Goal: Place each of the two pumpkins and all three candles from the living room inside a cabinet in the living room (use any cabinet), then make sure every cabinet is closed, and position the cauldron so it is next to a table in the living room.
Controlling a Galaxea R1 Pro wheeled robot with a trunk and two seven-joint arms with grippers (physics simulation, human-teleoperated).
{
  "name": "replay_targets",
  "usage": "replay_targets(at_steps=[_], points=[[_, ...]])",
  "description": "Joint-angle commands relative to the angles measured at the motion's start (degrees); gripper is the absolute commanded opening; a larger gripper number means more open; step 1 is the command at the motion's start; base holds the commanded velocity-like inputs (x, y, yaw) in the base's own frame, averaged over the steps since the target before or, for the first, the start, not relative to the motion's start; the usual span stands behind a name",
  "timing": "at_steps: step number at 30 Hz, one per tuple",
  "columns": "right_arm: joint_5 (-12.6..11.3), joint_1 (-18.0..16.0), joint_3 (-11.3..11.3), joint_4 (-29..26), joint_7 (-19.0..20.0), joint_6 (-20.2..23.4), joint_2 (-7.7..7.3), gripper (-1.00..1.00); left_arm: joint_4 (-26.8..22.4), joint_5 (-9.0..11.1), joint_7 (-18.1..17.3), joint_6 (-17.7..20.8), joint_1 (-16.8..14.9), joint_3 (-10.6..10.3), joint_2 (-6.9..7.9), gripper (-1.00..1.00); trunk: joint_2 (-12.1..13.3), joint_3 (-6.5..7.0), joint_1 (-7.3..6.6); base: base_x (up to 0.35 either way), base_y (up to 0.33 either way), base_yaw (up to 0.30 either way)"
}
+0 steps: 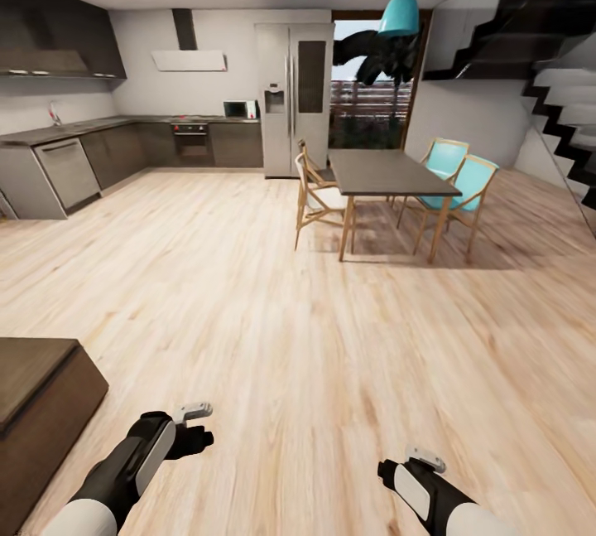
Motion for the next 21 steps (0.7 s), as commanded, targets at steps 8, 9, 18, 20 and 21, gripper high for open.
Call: replay_targets(at_steps=[8, 9, 18, 20, 21], points=[[0.32, 0.00, 0.13, 0.00, 0.00, 0.01, 0.19, 1.00, 0.00, 0.04, 0.00, 0.00, 0.00, 0.00, 0.05, 1.00, 0.00, -0.15, 0.00, 0.263, -0.226, 0.280], [0.35, 0.00, 0.14, 0.01, 0.00, 0.01, 0.22, 1.00, 0.00, 0.06, 0.00, -0.03, 0.00, 0.00, 0.09, 1.00, 0.00, -0.18, 0.00, 0.279, -0.143, 0.280], [0.53, 0.00, 0.15, 0.00, 0.00, 0.01, 0.27, 1.00, 0.00, 0.20, -0.02, -1.18, 0.00, 0.00, 0.13, 1.00, 0.00, -0.40, 0.00, 0.302, -0.032, 0.280], [0.52, 0.00, 0.15, 0.00, 0.00, 0.01, 0.27, 1.00, 0.00, 0.22, -0.03, -1.21, 0.00, 0.00, 0.20, 1.00, 0.00, -0.45, 0.00, 0.310, -0.002, 0.280], [0.56, 0.00, 0.15, 0.00, 0.00, 0.01, 0.27, 1.00, 0.00, 0.24, -0.04, -1.22, 0.00, 0.00, 0.22, 1.00, 0.00, -0.48, 0.00, 0.310, -0.001, 0.280]])
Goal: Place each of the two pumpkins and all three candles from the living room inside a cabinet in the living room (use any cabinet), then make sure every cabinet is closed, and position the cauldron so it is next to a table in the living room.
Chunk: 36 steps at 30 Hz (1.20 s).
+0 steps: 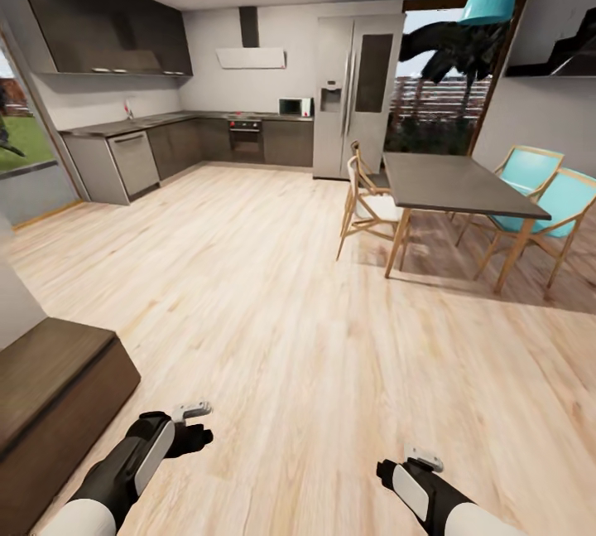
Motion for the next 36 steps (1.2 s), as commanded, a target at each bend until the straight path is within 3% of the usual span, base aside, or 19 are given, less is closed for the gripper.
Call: replay_targets(at_steps=[1, 9, 19, 36], points=[[0.03, 0.00, 0.04, 0.00, -0.04, 0.00, 0.00, 1.00, 0.00, 0.00, 0.02, -0.01, 0.00, 0.00, 0.02, 1.00, 0.00, -0.03, 0.00, 0.311, 0.000, 0.280], [0.15, 0.00, 0.09, 0.00, -0.17, 0.00, 0.01, 1.00, 0.00, -0.06, 0.00, -0.10, 0.00, 0.00, -0.04, 1.00, 0.00, -0.26, 0.00, 0.282, -0.014, 0.280], [0.15, 0.00, 0.16, 0.00, -0.18, 0.00, 0.02, 1.00, 0.00, -0.09, -0.05, -0.10, 0.00, 0.00, 0.08, 1.00, 0.00, -0.55, 0.00, 0.052, -0.019, 0.280], [0.24, 0.00, 0.32, 0.00, -0.26, 0.05, 0.09, 1.00, 0.00, -0.07, -0.05, -0.10, 0.00, 0.04, 0.12, 1.00, 0.00, -1.06, 0.00, 0.255, -0.217, 0.280]])
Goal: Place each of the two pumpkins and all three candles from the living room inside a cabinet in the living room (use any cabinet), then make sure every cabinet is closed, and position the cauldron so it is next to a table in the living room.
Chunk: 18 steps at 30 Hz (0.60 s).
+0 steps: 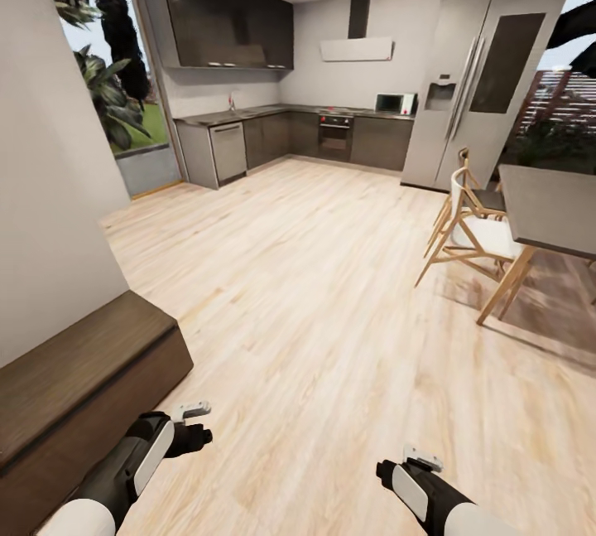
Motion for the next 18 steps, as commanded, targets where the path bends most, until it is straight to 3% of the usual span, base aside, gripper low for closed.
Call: replay_targets(at_steps=[1, 14, 18], points=[[0.00, 0.00, 0.01, 0.00, 0.00, 0.01, 0.00, 1.00, 0.00, 0.00, 0.00, 0.00, 0.00, -0.01, 0.00, 1.00, 0.00, -0.03, 0.00, 0.254, -0.245, 0.280], [0.00, 0.00, 0.04, 0.00, -0.04, 0.00, 0.00, 1.00, 0.00, -0.06, -0.01, 0.08, 0.00, -0.01, 0.01, 1.00, 0.00, -0.45, 0.00, 0.246, -0.248, 0.279], [0.01, 0.00, 0.04, 0.00, -0.02, -0.01, 0.00, 1.00, 0.00, -0.08, -0.08, 0.09, 0.00, 0.03, 0.01, 1.00, 0.00, -0.58, 0.00, 0.098, -0.261, 0.276]])
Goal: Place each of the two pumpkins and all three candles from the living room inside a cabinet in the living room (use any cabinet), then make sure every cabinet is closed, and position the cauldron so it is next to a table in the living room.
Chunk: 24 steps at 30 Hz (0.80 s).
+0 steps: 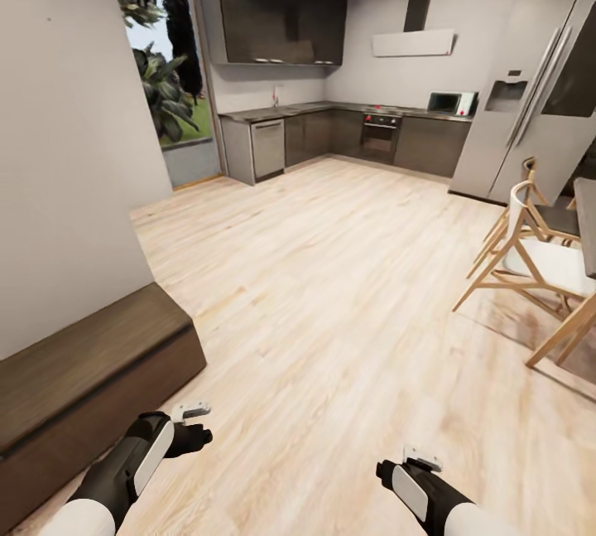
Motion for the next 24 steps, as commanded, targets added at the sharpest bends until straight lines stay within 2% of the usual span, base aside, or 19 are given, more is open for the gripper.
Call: replay_targets(at_steps=[1, 8, 24], points=[[0.00, 0.00, 0.00, 0.00, -0.01, -0.01, 0.00, 1.00, 0.00, 0.00, 0.00, 0.00, 0.00, 0.00, 0.00, 1.00, 0.00, -0.03, 0.00, 0.029, -0.248, 0.276], [0.08, 0.00, 0.02, 0.00, -0.05, -0.01, 0.00, 1.00, 0.00, 0.00, 0.00, 0.00, 0.00, 0.07, 0.00, 1.00, 0.00, -0.27, 0.00, 0.006, -0.175, 0.276], [0.08, -0.01, 0.09, 0.00, 0.00, -0.01, 0.00, 1.00, 0.00, 0.07, -0.02, 0.00, 0.00, 0.33, 0.01, 1.00, 0.00, -0.81, 0.00, 0.000, -0.010, 0.276]])
